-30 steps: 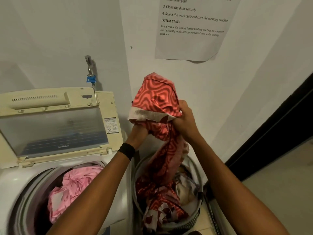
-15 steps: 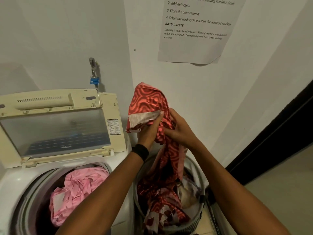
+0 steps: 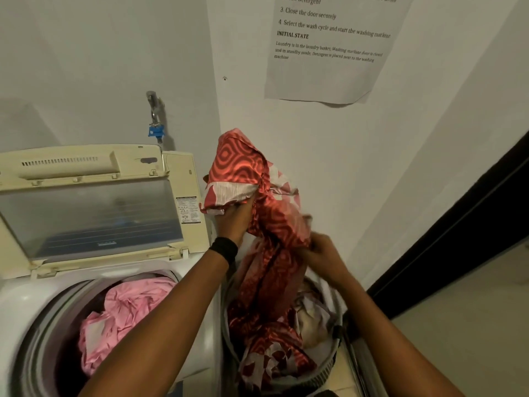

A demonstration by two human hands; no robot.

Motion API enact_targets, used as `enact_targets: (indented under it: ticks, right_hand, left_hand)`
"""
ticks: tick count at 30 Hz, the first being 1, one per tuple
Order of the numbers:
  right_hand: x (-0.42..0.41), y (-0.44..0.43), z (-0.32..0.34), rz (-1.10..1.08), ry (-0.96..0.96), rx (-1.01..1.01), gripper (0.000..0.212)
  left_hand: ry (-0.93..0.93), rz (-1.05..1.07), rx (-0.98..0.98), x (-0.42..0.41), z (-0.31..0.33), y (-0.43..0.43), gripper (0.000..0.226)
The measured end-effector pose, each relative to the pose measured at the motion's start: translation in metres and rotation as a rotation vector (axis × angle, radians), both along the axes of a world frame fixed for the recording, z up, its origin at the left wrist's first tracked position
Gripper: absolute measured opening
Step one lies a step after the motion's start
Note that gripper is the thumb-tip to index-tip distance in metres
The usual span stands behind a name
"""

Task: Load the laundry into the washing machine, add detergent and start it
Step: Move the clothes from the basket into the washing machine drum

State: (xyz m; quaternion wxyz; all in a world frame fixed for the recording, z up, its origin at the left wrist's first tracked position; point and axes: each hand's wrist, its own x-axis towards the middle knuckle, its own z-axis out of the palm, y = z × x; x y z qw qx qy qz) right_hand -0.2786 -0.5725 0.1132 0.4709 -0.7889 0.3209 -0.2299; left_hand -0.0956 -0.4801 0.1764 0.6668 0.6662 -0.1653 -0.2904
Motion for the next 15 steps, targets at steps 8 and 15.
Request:
enact_targets:
  ticks: [8,15]
  right_hand:
    - [0.054,-0.025,0.111,-0.188,-0.409,-0.067,0.035]
    - [0.078,-0.012,0.095,-0.038,-0.208,-0.034,0.050]
  left_hand:
    - [-0.048,-0.239,0.008,-0.006,0.003,0.007,0.059]
    - [-0.180,-0.522,0.090,-0.003,-0.002,0.016,0.101]
